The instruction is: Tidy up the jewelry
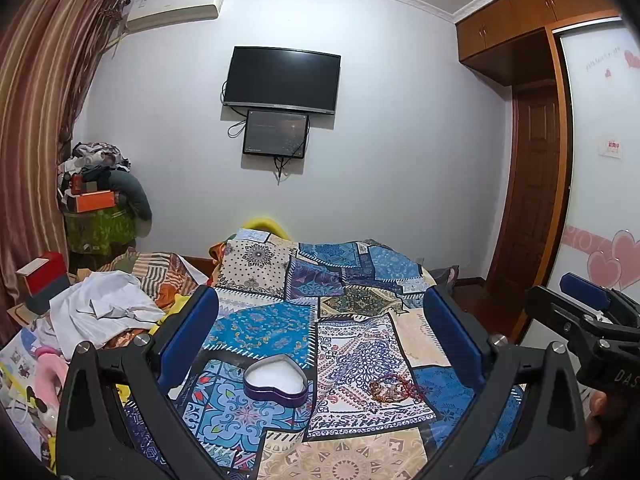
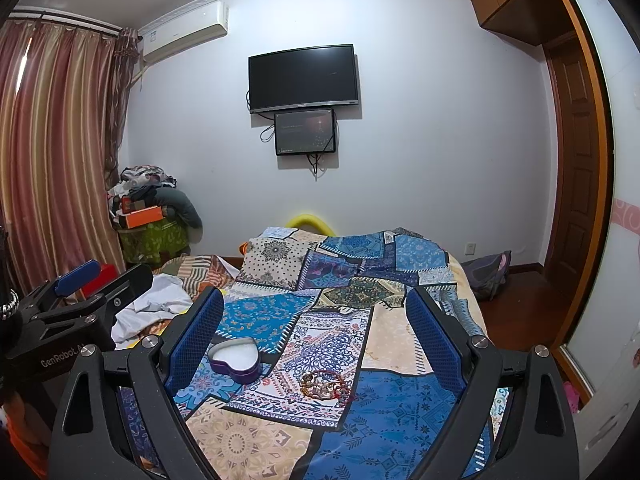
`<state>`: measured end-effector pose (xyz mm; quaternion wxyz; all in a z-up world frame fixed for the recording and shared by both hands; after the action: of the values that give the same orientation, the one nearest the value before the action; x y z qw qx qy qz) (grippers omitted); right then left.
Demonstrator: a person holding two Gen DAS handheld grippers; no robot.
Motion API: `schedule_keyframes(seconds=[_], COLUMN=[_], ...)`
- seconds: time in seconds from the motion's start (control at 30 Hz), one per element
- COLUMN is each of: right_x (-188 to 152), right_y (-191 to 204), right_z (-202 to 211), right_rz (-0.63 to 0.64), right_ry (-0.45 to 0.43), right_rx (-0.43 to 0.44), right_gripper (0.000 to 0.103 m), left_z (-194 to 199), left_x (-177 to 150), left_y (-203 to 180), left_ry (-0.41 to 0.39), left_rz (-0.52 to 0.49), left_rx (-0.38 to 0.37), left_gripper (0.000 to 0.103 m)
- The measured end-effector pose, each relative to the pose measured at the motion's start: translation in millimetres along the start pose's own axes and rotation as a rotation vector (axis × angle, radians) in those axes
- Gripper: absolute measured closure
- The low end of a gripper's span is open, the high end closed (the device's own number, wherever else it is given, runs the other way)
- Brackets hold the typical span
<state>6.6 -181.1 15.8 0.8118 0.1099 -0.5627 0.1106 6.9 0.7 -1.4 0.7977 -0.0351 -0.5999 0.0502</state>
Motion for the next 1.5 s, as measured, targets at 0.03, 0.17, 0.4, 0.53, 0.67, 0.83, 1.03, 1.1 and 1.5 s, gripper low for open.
schedule_keyframes(seconds=[0.03, 0.17, 0.4, 0.53, 0.67, 0.83, 1.03, 1.1, 1.5], right_x=[-0.2, -0.3, -0.2, 0.4, 0.5, 1.0, 1.1, 1.3, -4.8], right_y=[0.3, 0.2, 0.6, -0.3, -0.1, -0.5, -0.7, -1.2, 18.7], right_z=[0.1, 0.1, 0.0, 0.0, -1.3, -1.3, -1.3, -1.3, -7.0], right_rz=[0.000, 0.000, 0.000, 0.000, 0.001, 0.001, 0.002, 0.002, 0.000], right_ry=[0.000, 0.000, 0.000, 0.001, 0.000, 0.001, 0.001, 0.001, 0.012], right_rx=[0.000, 0.000, 0.000, 0.000, 0.000, 0.000, 0.000, 0.000, 0.000], right_gripper=[0.012, 0.012, 0.012, 0.012, 0.012, 0.012, 0.012, 0.012, 0.012], left_z=[-0.1, -0.9, -0.1, 0.1, 0.6, 0.8, 0.4, 0.5, -3.1], left_x=[0.3, 0.6, 1.3, 1.5, 1.5, 1.7, 1.0, 0.6, 0.0], left_y=[0.3, 0.4, 0.3, 0.4, 1.2, 1.4, 0.6, 0.6, 1.6], left_ry=[0.001, 0.000, -0.001, -0.002, -0.003, -0.003, -0.003, -0.003, 0.008], left_rz=[0.000, -0.002, -0.004, -0.003, -0.003, -0.004, -0.003, -0.004, -0.008], left_rx=[0.000, 0.001, 0.004, 0.004, 0.004, 0.004, 0.004, 0.004, 0.009], left_gripper=[0.000, 0.000, 0.000, 0.000, 0.000, 0.000, 0.000, 0.000, 0.000])
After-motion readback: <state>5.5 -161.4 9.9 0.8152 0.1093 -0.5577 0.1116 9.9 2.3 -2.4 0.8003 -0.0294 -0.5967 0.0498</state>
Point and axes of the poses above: each gripper's, at about its wrist camera, not at the fingertips, and z roughly against the way its jaws point, y to its left, x to its top, the point moved 1 cm from there along -z, roughly the way its jaws point, and after that the axes turned 4 degrees about y, right-handed, at the moved point
